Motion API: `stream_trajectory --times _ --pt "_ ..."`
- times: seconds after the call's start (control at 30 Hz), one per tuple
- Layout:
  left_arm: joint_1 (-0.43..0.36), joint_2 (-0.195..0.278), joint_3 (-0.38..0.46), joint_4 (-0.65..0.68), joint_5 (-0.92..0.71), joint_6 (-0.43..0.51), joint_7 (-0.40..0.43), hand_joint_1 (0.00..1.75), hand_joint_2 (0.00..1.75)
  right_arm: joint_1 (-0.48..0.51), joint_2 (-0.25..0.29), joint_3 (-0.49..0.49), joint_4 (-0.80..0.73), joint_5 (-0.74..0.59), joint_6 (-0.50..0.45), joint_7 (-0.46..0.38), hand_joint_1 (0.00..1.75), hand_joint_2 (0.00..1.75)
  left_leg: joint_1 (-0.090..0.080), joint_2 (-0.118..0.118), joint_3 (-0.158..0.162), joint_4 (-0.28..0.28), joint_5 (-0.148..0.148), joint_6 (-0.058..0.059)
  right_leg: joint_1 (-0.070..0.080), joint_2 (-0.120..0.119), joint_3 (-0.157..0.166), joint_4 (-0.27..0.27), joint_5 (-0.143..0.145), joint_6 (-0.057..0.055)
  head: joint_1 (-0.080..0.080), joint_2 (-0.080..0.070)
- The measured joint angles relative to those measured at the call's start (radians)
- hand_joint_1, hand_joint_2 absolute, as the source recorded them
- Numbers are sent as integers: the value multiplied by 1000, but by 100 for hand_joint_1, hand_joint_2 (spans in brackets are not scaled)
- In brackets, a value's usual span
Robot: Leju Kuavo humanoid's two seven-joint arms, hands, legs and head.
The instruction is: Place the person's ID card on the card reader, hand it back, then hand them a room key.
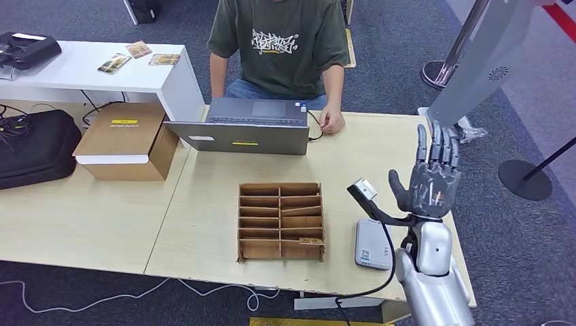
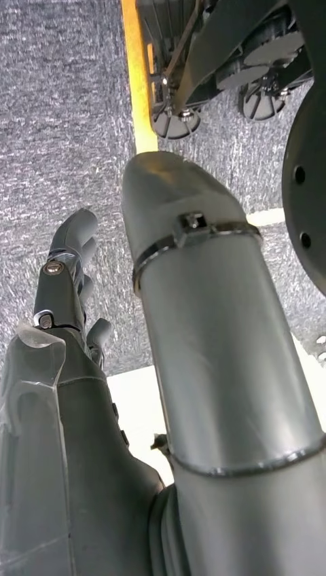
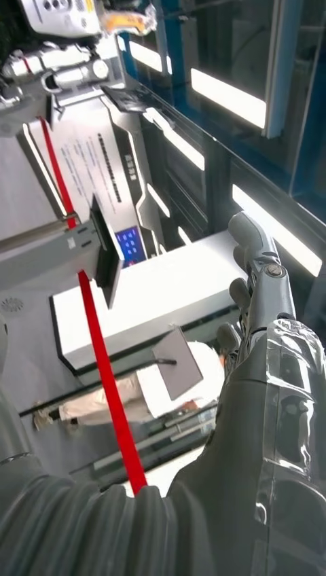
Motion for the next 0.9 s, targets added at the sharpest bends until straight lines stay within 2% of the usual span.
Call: stream_trajectory --times 0.17,0.37,0.9 --pt "1 -2 0 0 2 6 -1 0 0 139 4 -32 -186 18 -27 3 0 175 0 0 0 0 0 0 0 0 0 0 -1 0 0 0" --pt "0 -3 0 0 -3 11 -2 0 0 246 15 -58 -334 28 -46 -10 0 175 0 0 0 0 -1 0 0 0 0 0 -1 0 0 0" --pt "-13 -3 0 0 -41 13 -1 0 0 342 45 -75 -447 28 -38 -50 0 175 0 1 1 0 -1 0 0 0 0 0 -1 0 0 0"
